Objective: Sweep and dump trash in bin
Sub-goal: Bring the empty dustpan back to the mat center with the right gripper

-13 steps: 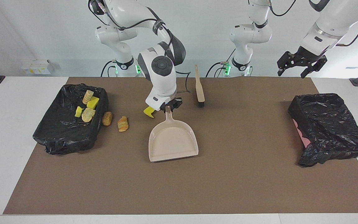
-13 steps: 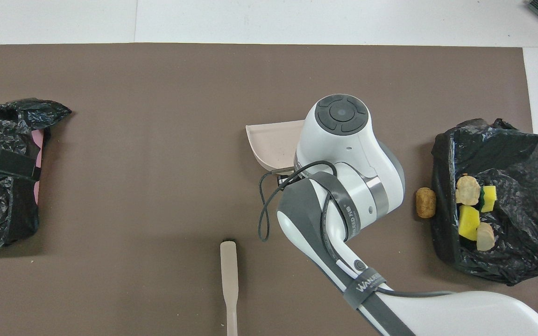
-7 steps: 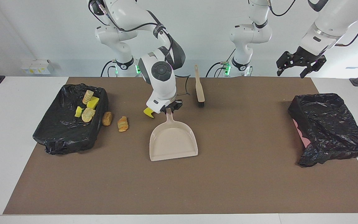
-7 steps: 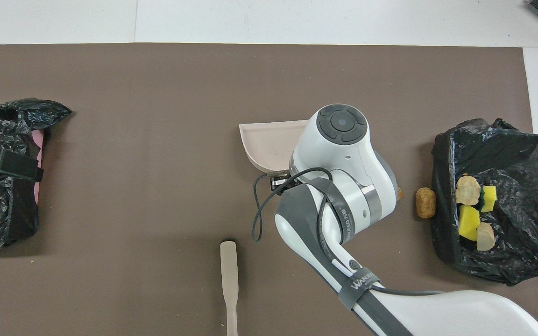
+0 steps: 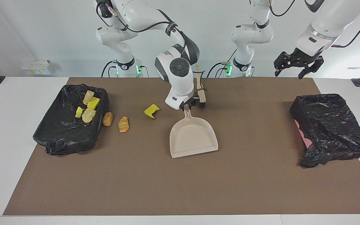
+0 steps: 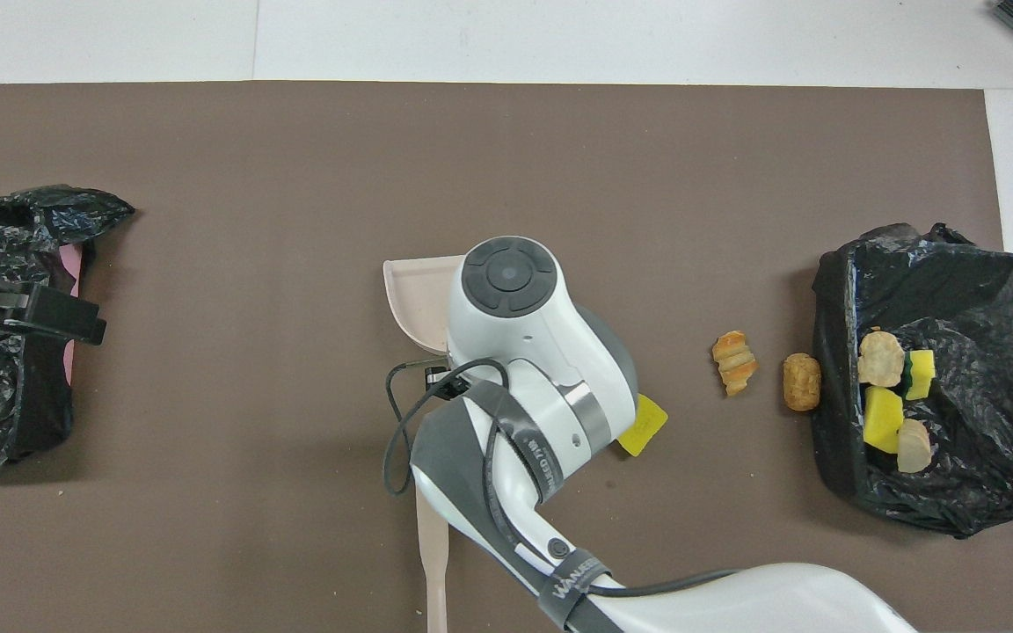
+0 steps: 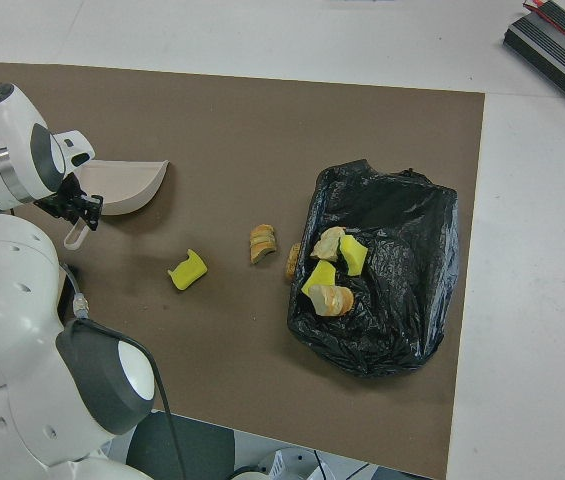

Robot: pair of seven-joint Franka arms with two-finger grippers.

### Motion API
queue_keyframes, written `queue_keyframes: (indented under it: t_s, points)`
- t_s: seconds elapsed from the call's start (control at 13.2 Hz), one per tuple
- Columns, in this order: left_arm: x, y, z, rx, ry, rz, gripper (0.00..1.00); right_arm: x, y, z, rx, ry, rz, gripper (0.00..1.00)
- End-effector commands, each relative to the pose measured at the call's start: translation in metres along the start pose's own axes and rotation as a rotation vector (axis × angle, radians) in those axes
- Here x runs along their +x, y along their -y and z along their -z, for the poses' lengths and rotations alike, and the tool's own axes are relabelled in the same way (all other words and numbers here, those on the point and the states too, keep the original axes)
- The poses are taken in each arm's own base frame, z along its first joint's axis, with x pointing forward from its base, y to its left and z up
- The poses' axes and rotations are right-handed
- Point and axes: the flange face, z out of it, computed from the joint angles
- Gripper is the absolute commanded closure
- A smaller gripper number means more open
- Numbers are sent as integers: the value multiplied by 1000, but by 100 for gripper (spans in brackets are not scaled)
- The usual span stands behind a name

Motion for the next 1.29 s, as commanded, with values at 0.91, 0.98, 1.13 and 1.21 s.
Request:
queue_keyframes:
  t_s: [0.91,0.98,1.13,1.21]
  points:
    - [63,-24,-61,17,-86,-61,0,-21,53,4,27,-57,-70,54]
    - [69,-24,-68,15,-86,-60,0,-37,60,10,15,-47,-52,54]
    - [81,-29,-86,12,-90,-69,0,-87,65,21,-40,-14,-46,55]
    - [87,-28,-98,11,-100,-66,0,-120,64,23,-61,-12,-32,55]
